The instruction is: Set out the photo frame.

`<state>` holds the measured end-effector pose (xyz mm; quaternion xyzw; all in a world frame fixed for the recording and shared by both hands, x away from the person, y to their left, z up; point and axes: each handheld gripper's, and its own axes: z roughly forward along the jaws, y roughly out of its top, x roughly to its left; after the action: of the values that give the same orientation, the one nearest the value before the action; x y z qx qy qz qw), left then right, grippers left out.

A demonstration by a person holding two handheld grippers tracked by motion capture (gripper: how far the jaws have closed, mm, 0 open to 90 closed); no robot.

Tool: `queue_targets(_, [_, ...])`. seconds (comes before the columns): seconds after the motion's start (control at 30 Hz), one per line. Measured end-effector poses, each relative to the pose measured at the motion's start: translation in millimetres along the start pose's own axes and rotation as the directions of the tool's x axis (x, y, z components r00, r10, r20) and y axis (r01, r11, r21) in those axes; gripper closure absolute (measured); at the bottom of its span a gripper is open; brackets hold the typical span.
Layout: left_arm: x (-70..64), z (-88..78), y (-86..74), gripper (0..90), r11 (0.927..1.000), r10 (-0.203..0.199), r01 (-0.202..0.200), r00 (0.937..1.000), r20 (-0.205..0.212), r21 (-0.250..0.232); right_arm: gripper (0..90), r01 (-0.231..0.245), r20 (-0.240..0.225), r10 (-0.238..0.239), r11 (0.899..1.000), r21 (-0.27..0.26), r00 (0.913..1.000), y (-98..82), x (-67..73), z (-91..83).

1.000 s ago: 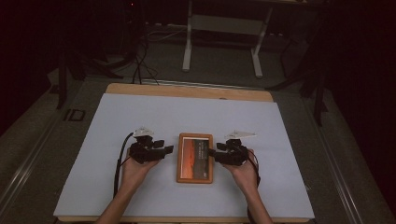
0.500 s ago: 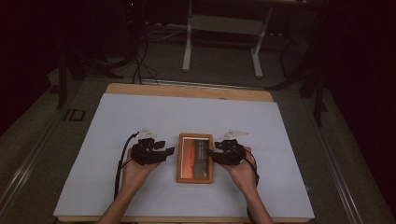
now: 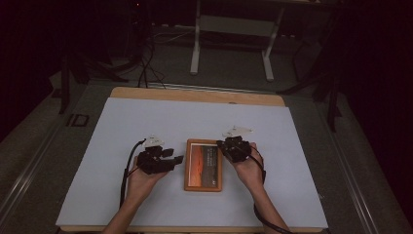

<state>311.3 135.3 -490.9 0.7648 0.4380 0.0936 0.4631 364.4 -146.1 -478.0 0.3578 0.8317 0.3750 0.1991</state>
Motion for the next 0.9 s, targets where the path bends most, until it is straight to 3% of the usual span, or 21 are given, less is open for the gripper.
queue_targets(0.33, [-0.1, -2.2, 0.6, 46.8, 1.0, -0.006, 0.006, 0.9999, 0.009, 0.003, 89.8, 0.032, 0.019, -0.032, 0.999, 0.025, 0.9993, 4.0, 3.6, 17.9])
queue_targets(0.9, [2.0, -4.7, 0.1, 45.7, 0.9997, -0.023, 0.023, 0.9996, 0.014, -0.002, 89.9, 0.047, 0.015, -0.048, 0.999, 0.016, 0.9988, 1.6, 2.4, 18.4])
